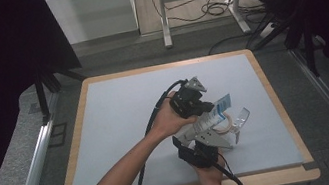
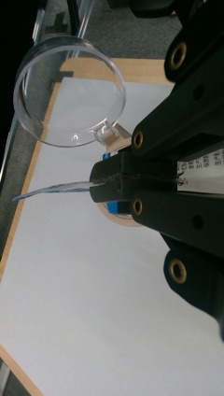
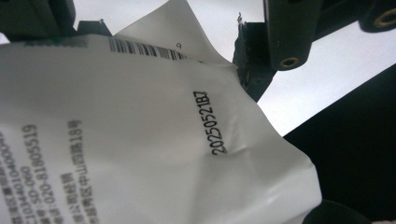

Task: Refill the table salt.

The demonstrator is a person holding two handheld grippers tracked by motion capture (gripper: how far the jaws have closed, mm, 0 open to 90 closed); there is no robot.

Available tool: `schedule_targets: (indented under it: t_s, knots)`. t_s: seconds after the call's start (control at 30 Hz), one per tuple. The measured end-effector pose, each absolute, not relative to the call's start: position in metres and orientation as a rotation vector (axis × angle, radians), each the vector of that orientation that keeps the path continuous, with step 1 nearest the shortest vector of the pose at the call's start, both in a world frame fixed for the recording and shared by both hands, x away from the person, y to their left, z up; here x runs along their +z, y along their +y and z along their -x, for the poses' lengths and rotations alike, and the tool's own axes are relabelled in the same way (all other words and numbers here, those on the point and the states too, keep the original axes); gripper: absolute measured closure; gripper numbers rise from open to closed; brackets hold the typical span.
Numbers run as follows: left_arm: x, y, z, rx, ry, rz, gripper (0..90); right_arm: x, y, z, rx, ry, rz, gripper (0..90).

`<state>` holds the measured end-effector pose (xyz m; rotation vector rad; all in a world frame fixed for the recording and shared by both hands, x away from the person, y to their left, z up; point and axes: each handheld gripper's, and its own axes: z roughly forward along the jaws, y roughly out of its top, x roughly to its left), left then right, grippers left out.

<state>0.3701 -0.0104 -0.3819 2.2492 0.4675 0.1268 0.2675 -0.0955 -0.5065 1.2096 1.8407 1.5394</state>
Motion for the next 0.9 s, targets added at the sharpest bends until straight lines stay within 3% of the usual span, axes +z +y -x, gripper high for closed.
schedule_targets:
  t_s: [0.9]
  knots:
    - [-0.3788,-0.0172,-0.3735,0.123,0.466,-2.252,90.0,-0.5011,-0.1021,-0.2680,1.599,1.821,-1.248,41.6]
